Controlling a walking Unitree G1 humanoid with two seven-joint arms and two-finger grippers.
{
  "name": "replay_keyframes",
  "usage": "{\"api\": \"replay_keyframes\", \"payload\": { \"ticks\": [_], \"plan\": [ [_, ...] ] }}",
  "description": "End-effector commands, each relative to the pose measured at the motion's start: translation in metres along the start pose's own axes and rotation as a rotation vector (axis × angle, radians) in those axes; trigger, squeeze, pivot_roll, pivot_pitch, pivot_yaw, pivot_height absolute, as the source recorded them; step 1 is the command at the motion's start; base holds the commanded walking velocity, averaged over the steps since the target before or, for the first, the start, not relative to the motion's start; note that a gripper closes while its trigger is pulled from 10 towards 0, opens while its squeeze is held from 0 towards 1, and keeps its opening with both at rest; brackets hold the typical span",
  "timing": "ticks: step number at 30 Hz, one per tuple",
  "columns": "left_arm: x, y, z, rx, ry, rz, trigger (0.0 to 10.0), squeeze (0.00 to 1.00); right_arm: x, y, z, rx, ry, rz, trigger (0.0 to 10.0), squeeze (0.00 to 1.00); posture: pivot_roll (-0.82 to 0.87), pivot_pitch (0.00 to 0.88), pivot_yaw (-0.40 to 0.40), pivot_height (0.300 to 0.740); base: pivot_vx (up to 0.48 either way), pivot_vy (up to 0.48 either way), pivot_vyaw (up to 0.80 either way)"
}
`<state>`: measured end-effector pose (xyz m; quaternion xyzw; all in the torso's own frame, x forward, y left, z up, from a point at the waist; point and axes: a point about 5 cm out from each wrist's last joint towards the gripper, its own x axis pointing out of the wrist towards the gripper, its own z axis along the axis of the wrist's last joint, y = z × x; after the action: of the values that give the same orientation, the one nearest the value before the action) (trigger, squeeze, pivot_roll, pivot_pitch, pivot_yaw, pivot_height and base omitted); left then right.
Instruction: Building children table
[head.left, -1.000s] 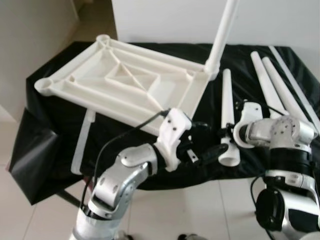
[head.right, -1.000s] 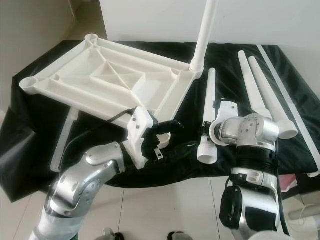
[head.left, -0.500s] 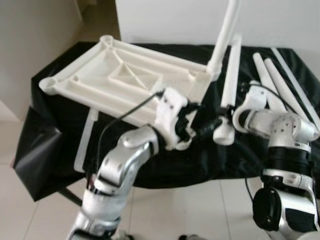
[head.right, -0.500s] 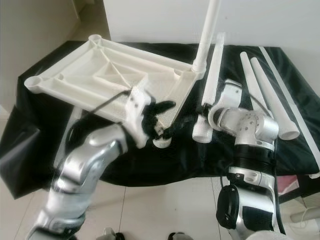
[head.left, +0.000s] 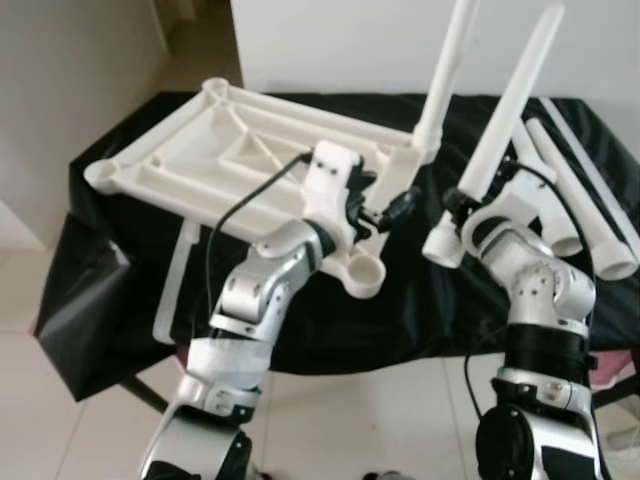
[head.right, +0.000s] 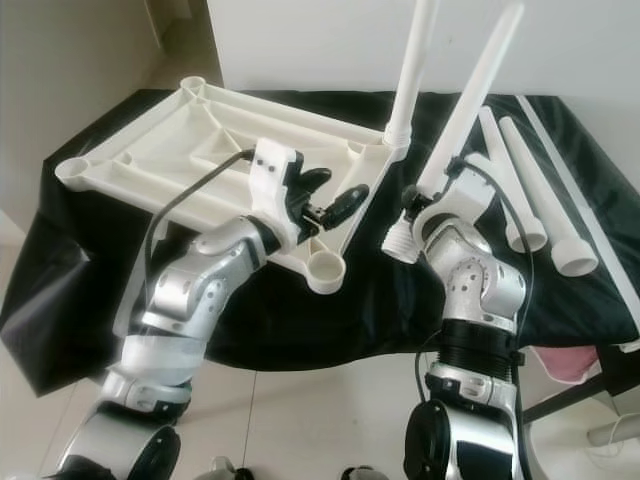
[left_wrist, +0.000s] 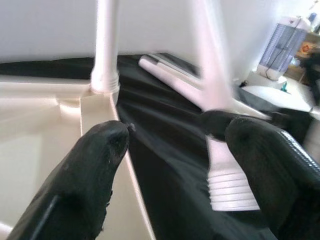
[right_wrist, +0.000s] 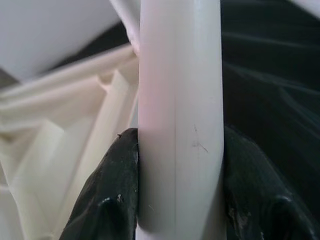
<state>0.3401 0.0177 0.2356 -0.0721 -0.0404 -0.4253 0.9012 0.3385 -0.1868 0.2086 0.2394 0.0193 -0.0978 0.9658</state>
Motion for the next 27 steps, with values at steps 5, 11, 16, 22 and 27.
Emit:
{"api": "replay_keyframes", "payload": {
  "ticks": [5,11,16,22,27],
  "plan": [
    [0.009,0.028,-0.006,-0.158,0.075,0.245,10.0,0.0,-0.011,0.01,0.0,-0.015,-0.156,0.097,10.0,0.0,-0.11,0.012,0.025,0.74,0.0,0.0,0.0],
    [0.008,0.05,-0.009,-0.144,0.095,0.378,10.0,0.0,-0.025,0.015,-0.003,-0.028,-0.244,0.254,10.0,0.0,-0.11,0.0,0.019,0.74,0.0,0.0,0.0],
    [0.009,0.056,-0.004,-0.036,0.079,0.387,10.0,0.0,-0.035,0.022,-0.008,-0.043,-0.267,0.358,10.0,0.0,-0.1,0.0,0.004,0.74,0.0,0.0,0.0],
    [0.015,0.054,0.004,0.106,0.064,0.375,10.0,0.0,-0.042,0.028,-0.016,-0.061,-0.255,0.441,10.0,0.0,-0.09,0.0,-0.007,0.74,0.0,0.0,0.0],
    [0.023,0.048,0.012,0.167,0.055,0.332,10.0,0.0,-0.047,0.034,-0.026,-0.111,-0.225,0.535,10.0,0.0,-0.09,0.0,-0.012,0.74,0.0,0.0,0.0]
  ]
}}
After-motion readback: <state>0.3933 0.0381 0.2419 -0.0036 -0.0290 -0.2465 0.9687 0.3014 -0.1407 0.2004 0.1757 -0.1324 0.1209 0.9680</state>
